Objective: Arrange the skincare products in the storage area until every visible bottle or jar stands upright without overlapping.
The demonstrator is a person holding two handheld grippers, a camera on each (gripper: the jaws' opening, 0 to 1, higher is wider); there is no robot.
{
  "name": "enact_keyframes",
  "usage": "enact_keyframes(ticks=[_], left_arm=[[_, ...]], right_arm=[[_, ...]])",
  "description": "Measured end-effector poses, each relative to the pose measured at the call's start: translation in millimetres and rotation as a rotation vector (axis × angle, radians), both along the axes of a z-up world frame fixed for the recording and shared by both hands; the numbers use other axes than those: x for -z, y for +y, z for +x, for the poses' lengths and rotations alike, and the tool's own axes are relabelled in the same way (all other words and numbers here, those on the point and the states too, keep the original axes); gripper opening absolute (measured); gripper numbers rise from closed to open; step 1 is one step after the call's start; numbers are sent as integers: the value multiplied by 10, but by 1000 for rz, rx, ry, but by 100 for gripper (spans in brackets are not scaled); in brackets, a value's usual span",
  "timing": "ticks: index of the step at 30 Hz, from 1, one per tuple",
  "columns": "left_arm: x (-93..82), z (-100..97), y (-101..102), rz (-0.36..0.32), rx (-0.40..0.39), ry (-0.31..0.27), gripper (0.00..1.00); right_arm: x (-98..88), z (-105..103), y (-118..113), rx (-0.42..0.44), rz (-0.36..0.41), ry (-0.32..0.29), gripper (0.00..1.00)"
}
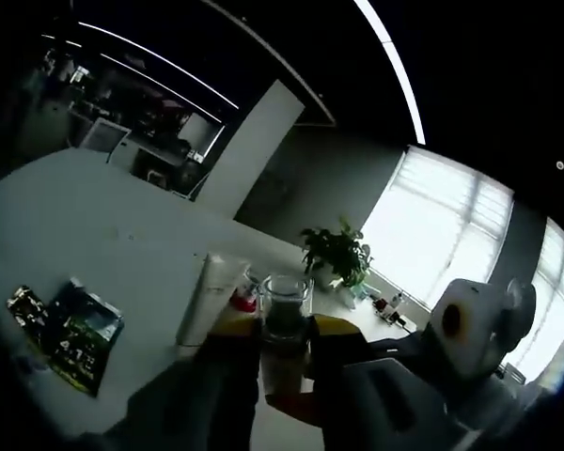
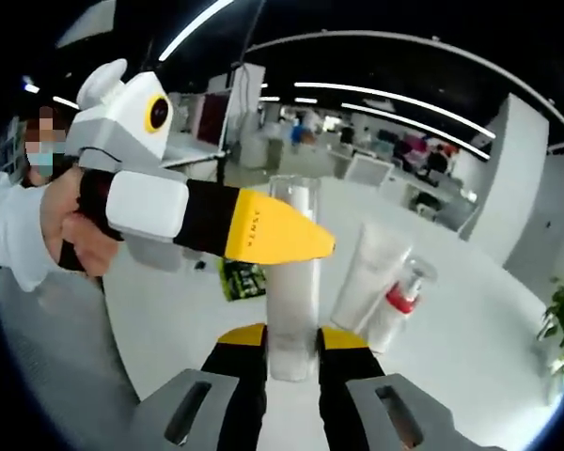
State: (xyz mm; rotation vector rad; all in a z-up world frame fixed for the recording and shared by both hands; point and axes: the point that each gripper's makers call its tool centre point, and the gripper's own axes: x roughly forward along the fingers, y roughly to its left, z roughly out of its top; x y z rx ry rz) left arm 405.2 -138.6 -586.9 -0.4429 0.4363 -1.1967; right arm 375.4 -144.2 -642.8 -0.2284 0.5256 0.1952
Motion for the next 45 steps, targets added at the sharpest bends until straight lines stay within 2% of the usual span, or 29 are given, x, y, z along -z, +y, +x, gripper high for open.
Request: enact_keyframes(ticks=[3, 8, 17, 22, 26, 32, 40, 45], left_arm=[[-8, -7, -6, 1, 13, -11, 14], [-12, -43, -30, 4, 56, -44, 14], [-39, -109, -49, -5, 147, -44, 14], [-68, -172, -43, -21, 226, -37, 15], [-81, -192, -29, -28, 264, -7, 16], [-117, -313, -21, -45, 376, 15, 18], [-95, -503, 13, -17, 502, 17, 18], [-66, -605, 11, -9, 546, 18, 18]], right_arm=[[-12, -29, 3, -17, 27, -6, 10], [4, -75, 94, -45, 217, 17, 10], [-11, -140, 156, -87, 394, 22, 9], [-45, -185, 188, -134, 445, 17, 9], [-90, -230, 230, -180, 489, 16, 9], [-134, -304, 300, -255, 549, 32, 9], [-130, -457, 453, -369, 640, 82, 9], [-119, -565, 549, -427, 747, 128, 9]])
